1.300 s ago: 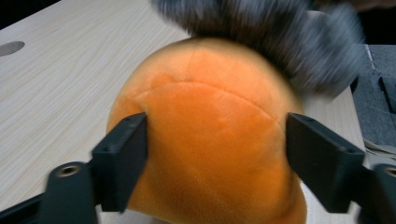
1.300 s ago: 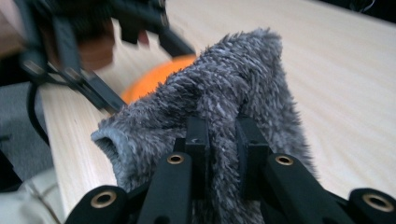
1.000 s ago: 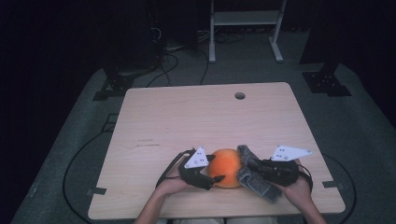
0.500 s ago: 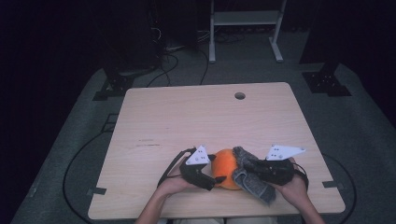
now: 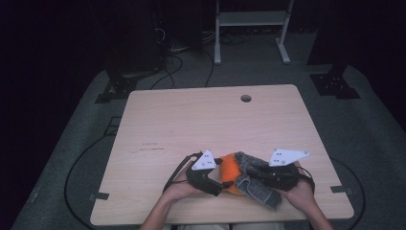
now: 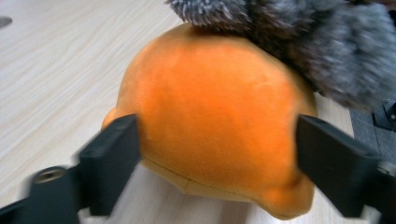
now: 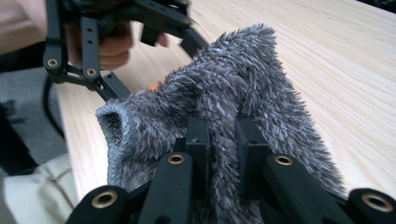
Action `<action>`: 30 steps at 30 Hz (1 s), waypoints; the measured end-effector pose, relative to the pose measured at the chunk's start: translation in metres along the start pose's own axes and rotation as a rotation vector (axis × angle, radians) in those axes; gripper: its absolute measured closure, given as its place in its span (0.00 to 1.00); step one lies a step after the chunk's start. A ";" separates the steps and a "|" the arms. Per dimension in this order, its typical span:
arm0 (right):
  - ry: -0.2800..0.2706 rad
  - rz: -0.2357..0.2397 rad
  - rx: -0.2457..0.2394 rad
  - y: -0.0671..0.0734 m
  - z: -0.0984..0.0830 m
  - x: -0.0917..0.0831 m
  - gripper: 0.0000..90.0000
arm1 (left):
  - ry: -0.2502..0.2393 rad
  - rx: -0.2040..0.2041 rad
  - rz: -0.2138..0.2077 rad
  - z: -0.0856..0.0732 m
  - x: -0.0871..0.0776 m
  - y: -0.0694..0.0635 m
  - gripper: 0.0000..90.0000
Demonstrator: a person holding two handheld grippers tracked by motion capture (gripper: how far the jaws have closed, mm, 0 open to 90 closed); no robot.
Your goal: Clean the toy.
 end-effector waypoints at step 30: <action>0.049 -0.020 -0.056 0.008 -0.002 0.005 0.86 | 0.056 0.076 0.028 -0.011 -0.005 0.001 0.26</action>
Point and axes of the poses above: each handheld gripper's, and its own axes: x roughly forward along the jaws, z roughly out of its top, y roughly to its left, the point moved 4 cm from there along x, roughly forward along the jaws, and after that the axes turned 8 degrees about z, right-handed, at the moved point
